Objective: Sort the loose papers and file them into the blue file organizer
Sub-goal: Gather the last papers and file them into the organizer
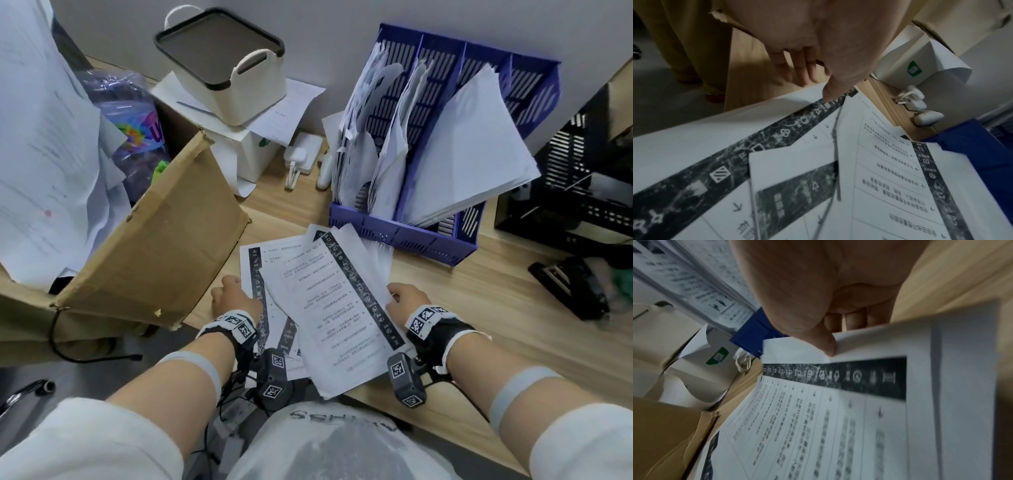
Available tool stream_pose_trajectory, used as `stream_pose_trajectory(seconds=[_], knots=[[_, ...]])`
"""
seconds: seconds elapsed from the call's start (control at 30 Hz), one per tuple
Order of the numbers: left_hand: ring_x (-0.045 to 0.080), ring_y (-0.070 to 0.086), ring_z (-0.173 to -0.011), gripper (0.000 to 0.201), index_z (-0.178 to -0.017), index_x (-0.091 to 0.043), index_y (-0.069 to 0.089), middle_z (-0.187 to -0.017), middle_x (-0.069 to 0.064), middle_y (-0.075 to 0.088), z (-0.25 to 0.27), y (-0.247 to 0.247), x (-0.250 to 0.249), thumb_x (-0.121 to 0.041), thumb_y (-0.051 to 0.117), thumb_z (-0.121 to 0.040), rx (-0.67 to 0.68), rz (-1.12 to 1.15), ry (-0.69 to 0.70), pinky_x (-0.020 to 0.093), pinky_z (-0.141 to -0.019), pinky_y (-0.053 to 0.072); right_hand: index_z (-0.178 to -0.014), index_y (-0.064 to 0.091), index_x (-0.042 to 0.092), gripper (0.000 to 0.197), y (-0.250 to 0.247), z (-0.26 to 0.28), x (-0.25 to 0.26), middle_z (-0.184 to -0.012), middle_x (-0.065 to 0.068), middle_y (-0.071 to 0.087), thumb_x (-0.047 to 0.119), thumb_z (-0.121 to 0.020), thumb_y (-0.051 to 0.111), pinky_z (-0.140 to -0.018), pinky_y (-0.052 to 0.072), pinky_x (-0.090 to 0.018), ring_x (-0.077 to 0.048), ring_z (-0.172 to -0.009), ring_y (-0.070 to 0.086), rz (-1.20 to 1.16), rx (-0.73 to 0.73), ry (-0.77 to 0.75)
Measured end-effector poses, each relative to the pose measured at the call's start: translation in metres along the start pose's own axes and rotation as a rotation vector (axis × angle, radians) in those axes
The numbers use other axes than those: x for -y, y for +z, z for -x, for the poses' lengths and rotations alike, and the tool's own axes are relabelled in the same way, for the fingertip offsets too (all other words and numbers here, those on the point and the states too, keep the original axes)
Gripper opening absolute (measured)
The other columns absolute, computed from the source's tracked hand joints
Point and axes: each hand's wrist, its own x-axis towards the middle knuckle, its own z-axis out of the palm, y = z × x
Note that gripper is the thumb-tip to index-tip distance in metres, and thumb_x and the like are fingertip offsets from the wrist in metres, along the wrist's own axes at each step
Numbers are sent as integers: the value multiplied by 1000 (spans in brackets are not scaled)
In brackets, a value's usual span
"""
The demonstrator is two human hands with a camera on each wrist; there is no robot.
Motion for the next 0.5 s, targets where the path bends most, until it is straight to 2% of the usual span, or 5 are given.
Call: stream_pose_trajectory(seconds=[0.1,0.2,0.27,0.37,0.5], knots=[[32,48,-113,40,-116,-22,47,-126,11,41,3,1,-14,-17,65,-81,-23,-18,117,41,-93,48,-116,63,24,37,-19,2,-10,-109,-8,68,7,-89,44,-68,46,-24,-27,-84,60,-40,-115,-13],[26,57,-95,39,-123,-19,49,-126,9,45,5,7,-31,-17,63,-86,136,51,174,33,-86,50,-119,63,19,38,-37,9,-16,-116,-13,67,4,-90,44,-76,43,-25,-29,-92,59,-33,-205,-7],[26,59,-96,35,-123,-20,50,-125,9,53,7,12,-40,-22,59,-90,187,114,176,34,-90,50,-124,62,21,45,-48,14,-18,-117,-13,66,3,-87,45,-84,49,-31,-33,-100,62,3,-257,24],[25,62,-106,32,-118,-24,53,-124,5,57,20,14,-54,-42,54,-93,185,299,239,41,-98,49,-108,64,26,43,-59,20,-11,-108,-7,68,0,-79,44,-88,46,-39,-35,-105,60,253,-349,-45],[9,61,-105,52,-120,-27,59,-113,-8,66,49,5,-81,-64,57,-84,329,372,503,26,-89,51,-104,60,34,44,-66,22,15,-102,3,60,5,-73,49,-86,31,-41,-26,-106,51,663,-334,-249]])
